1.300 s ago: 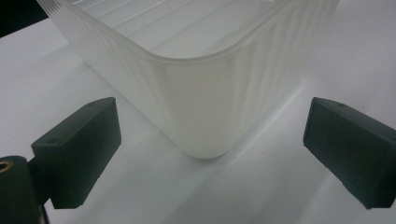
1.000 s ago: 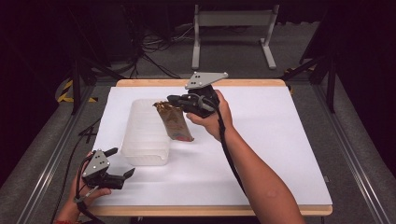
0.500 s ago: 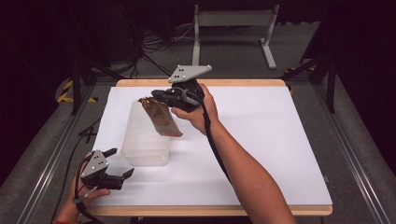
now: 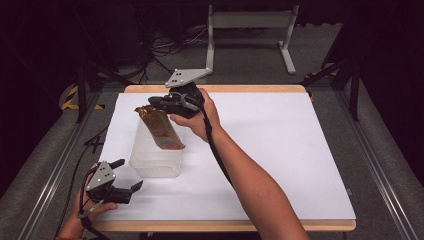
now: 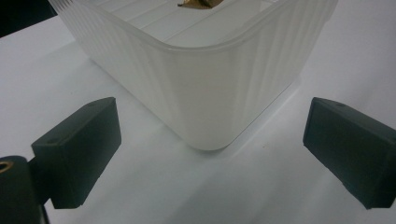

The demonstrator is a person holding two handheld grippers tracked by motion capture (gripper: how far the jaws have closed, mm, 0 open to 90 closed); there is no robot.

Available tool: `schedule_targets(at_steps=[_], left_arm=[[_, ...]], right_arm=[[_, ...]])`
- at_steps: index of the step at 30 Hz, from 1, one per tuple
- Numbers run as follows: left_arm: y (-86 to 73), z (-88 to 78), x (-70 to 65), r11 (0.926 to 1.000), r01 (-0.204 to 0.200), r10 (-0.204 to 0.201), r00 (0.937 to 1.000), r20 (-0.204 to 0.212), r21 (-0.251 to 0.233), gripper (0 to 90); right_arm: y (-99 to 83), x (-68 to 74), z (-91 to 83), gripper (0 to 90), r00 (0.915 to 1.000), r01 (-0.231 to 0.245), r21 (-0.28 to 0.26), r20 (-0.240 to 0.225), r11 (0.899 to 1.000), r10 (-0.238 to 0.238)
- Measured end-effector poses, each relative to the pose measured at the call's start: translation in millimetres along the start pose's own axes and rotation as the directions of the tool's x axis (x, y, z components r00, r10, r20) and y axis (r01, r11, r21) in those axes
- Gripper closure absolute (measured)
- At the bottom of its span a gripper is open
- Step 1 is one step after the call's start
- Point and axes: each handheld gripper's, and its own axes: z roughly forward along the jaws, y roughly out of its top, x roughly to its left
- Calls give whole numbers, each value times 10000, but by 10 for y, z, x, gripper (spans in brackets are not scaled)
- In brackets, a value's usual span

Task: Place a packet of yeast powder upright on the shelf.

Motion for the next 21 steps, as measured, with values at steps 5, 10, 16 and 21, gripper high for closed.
schedule_targets(at_steps=[5, 10, 16, 21], left_arm=[[-8, -1, 2, 10000, 10, -10, 10000, -1, 6, 52], [-18, -8, 5, 10000, 47, -47, 10000, 27, -8, 52], [-18, -14, 8, 10000, 6, -6, 10000, 49, -38, 52], [-17, -10, 6, 10000, 49, -49, 10000, 50, -37, 52]], right_arm=[[22, 21, 132, 900, 9998, -80, -71, -192, 9999, 79], [36, 41, 244, 900, 9997, -26, -18, -236, 10000, 26], [-18, 68, 336, 900, 9986, -129, -172, -519, 9998, 120], [-19, 93, 344, 900, 9988, 159, -137, -451, 9998, -165]])
